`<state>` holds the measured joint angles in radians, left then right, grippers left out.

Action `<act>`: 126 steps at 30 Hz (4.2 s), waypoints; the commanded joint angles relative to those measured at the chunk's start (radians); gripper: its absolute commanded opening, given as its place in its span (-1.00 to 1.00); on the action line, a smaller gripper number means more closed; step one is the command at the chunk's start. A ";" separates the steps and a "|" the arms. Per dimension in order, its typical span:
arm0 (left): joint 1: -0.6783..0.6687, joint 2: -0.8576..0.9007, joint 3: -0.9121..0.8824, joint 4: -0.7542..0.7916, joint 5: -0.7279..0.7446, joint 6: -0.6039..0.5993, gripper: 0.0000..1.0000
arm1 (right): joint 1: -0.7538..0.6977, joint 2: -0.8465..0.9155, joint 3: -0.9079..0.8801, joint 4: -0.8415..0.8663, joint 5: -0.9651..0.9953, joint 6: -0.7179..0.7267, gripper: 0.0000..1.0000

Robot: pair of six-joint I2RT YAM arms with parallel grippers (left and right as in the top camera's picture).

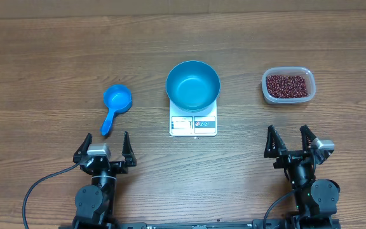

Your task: Scoop item into bowl and weigh 150g on scale

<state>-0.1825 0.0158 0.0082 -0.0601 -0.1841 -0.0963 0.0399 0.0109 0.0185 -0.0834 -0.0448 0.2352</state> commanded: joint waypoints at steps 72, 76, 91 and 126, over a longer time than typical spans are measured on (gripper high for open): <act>0.139 1.246 1.539 -1.317 0.112 0.076 0.75 | 0.004 -0.008 -0.011 0.002 0.007 0.001 1.00; 0.178 1.258 1.393 -1.225 0.174 0.102 0.95 | 0.004 -0.008 -0.011 0.002 0.007 0.000 1.00; 0.183 1.523 1.147 -0.932 0.174 0.102 0.98 | 0.004 -0.008 -0.011 0.002 0.007 0.001 1.00; 0.182 1.718 1.144 -0.708 0.184 0.060 0.50 | 0.004 -0.008 -0.011 0.002 0.007 0.000 1.00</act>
<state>-0.0021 1.7229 1.1625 -0.7639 -0.0204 0.0299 0.0399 0.0109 0.0185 -0.0834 -0.0448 0.2348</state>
